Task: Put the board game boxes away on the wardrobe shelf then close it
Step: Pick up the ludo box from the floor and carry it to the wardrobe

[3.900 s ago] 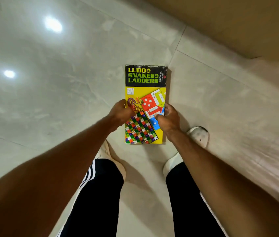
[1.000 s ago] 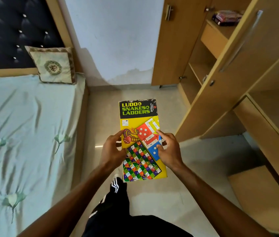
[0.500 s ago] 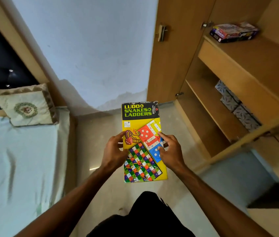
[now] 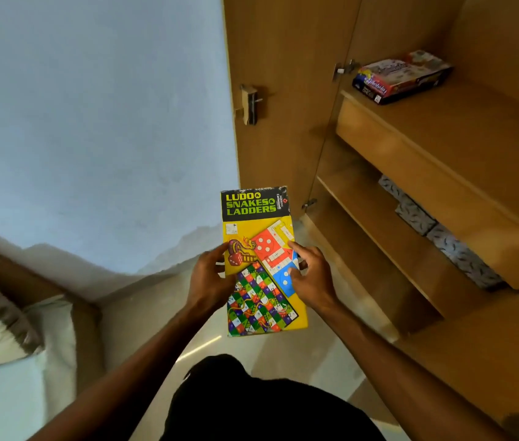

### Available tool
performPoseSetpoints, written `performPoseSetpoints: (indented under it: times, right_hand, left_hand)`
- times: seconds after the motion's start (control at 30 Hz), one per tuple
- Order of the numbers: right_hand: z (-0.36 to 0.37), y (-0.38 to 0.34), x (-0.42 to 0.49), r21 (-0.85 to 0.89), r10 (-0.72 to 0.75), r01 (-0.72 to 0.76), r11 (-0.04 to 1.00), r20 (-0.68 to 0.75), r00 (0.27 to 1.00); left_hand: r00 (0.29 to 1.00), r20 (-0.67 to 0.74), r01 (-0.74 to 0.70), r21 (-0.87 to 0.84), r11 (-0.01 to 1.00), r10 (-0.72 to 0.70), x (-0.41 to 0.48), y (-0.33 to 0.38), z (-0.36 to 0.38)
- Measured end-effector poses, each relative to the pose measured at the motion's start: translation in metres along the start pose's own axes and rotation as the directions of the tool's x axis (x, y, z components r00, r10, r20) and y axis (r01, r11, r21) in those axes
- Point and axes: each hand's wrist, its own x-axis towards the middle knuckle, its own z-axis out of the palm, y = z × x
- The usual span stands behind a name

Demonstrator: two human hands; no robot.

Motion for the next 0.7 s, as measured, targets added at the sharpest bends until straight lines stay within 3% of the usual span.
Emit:
performPoseSetpoints:
  times: [0.33,0.37,0.7]
  right_hand:
    - [-0.068,0.006,0.166,0.088,0.113,-0.099,0.991,-0.182,0.977]
    - [-0.089,0.012,0.208,0.112,0.133,-0.106,0.988,-0.267,0.955]
    - [-0.212,0.034,0.341,0.096,0.182,-0.154,0.983,-0.525,0.832]
  left_hand:
    - [0.972,0.182,-0.151,0.006,0.988,0.148,0.196,0.089,0.065]
    - [0.952,0.239,-0.193,-0.014,0.981,0.190,0.249,0.113,0.089]
    - [0.833,0.413,-0.377,-0.064,0.924,0.368,0.394,0.253,0.198]
